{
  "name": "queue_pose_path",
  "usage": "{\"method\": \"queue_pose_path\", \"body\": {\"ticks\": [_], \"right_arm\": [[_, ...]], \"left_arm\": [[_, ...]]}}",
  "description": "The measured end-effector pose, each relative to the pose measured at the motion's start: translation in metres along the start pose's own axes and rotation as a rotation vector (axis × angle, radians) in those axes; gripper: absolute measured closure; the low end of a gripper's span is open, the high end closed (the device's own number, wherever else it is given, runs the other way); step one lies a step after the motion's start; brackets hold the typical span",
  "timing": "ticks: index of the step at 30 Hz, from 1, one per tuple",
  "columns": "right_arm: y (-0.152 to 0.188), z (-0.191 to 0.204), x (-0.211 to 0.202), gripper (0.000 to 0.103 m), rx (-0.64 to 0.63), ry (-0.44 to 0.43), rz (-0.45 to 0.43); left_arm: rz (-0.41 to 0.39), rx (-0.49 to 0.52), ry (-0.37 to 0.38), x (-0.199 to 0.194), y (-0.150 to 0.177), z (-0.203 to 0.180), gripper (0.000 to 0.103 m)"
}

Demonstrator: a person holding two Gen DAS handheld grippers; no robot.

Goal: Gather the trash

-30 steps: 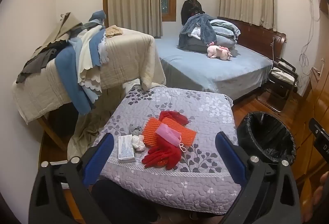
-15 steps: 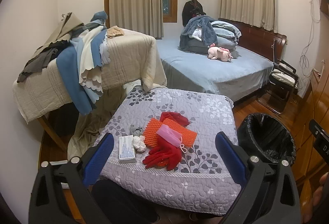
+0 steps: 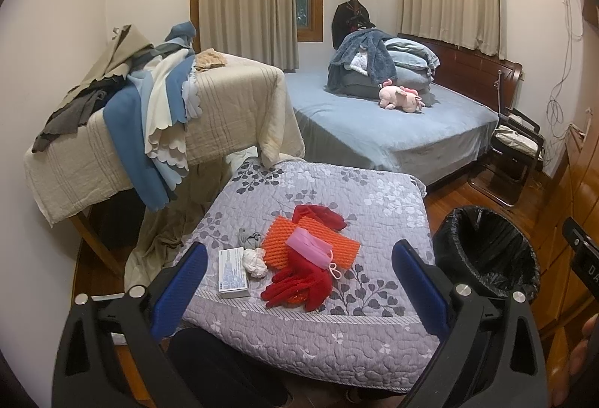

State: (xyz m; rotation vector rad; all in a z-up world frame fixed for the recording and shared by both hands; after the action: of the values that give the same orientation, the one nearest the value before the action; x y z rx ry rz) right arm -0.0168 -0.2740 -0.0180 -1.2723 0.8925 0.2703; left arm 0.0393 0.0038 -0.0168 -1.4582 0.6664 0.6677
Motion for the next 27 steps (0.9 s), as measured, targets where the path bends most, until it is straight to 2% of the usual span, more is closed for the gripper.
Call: {"method": "queue_pose_path", "body": {"ticks": [27], "right_arm": [[-0.0009, 0.0015, -0.0010, 0.005, -0.001, -0.002, 0.002]], "left_arm": [[-0.003, -0.006, -0.001, -0.0048, -0.0024, 0.0039, 0.006]]}}
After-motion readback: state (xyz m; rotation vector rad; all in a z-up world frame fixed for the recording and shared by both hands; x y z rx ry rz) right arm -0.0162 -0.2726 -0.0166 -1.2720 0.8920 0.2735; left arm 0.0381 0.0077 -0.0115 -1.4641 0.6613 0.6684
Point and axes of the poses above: each gripper's, at about its wrist camera, not at the fingertips, and x roughly the way its jaws point, z to its left, y to its underside, the point moved 5 cm from there along x, roughly the way its jaws point, and after that the axes turned 12 degrees about z, right-handed, at the moved point
